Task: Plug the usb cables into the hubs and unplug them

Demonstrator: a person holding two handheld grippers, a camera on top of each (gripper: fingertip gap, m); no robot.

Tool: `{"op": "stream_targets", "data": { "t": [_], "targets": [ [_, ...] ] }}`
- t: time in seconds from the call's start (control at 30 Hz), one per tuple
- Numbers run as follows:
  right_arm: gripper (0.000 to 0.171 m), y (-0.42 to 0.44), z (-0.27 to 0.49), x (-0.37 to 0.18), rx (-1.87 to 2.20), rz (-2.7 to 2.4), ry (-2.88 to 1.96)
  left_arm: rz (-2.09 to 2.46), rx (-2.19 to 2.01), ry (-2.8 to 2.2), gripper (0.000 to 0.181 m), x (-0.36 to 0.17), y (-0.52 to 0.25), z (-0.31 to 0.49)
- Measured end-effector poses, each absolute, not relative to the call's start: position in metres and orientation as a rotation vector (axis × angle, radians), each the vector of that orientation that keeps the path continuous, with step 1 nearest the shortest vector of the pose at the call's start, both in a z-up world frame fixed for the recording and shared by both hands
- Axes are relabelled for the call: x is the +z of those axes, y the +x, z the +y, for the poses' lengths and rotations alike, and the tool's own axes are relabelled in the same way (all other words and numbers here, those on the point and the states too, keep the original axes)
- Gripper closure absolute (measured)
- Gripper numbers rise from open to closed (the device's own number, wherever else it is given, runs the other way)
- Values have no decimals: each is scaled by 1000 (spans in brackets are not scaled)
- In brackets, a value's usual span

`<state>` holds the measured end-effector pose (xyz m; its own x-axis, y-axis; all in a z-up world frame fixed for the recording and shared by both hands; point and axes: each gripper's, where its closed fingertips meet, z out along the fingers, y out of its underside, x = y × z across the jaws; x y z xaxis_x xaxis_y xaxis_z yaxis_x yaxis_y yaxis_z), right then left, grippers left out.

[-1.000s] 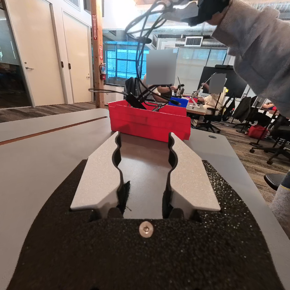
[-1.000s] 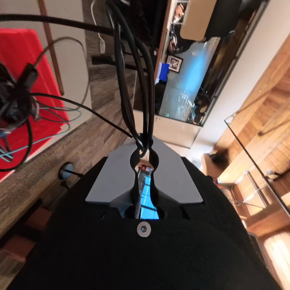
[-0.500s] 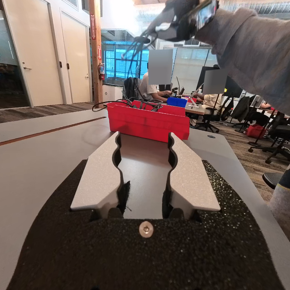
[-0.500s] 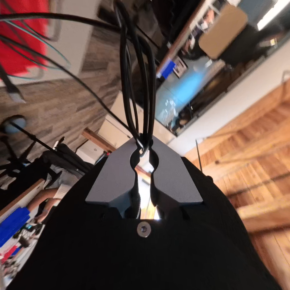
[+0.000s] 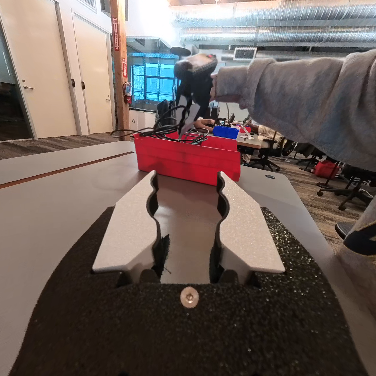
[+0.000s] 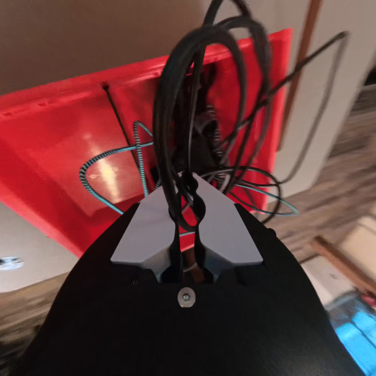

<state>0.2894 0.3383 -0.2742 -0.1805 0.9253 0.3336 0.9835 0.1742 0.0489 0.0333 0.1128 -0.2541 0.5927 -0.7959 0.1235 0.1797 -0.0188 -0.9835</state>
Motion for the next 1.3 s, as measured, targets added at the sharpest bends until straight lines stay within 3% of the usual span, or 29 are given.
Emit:
{"op": "stream_targets", "data": {
  "t": [0.27, 0.33, 0.43, 0.53, 0.8, 0.9, 1.13, 1.23, 1.3],
  "targets": [
    [170, 306, 330, -329, -333, -2197, -2239, 594, -855, -1387, 126, -256, 37, 112],
    [152, 306, 332, -323, -365, -2138, -2300, 587, -863, -1386, 126, -256, 36, 112],
    [115, 305, 341, -300, -458, -2009, -2318, 581, -874, -1388, 126, -255, 35, 112],
    [99, 313, 349, -267, -608, -1908, -2242, 583, -879, -1390, 126, -256, 37, 112],
    [99, 322, 340, -161, -503, -1211, -1876, 588, -863, -1391, 123, -256, 38, 112],
    [99, 329, 314, -147, -388, -996, -1758, 605, -837, -1392, 121, -256, 40, 111],
    [91, 362, 253, -177, -113, -599, -1679, 794, -496, -1498, 105, -273, 56, 108],
    [89, 393, 239, -183, -73, -386, -1618, 851, -234, -1535, 87, -277, 68, 106],
    [72, 411, 245, -184, -69, -319, -1635, 811, -12, -1551, 68, -265, 61, 109]
  ]
}}
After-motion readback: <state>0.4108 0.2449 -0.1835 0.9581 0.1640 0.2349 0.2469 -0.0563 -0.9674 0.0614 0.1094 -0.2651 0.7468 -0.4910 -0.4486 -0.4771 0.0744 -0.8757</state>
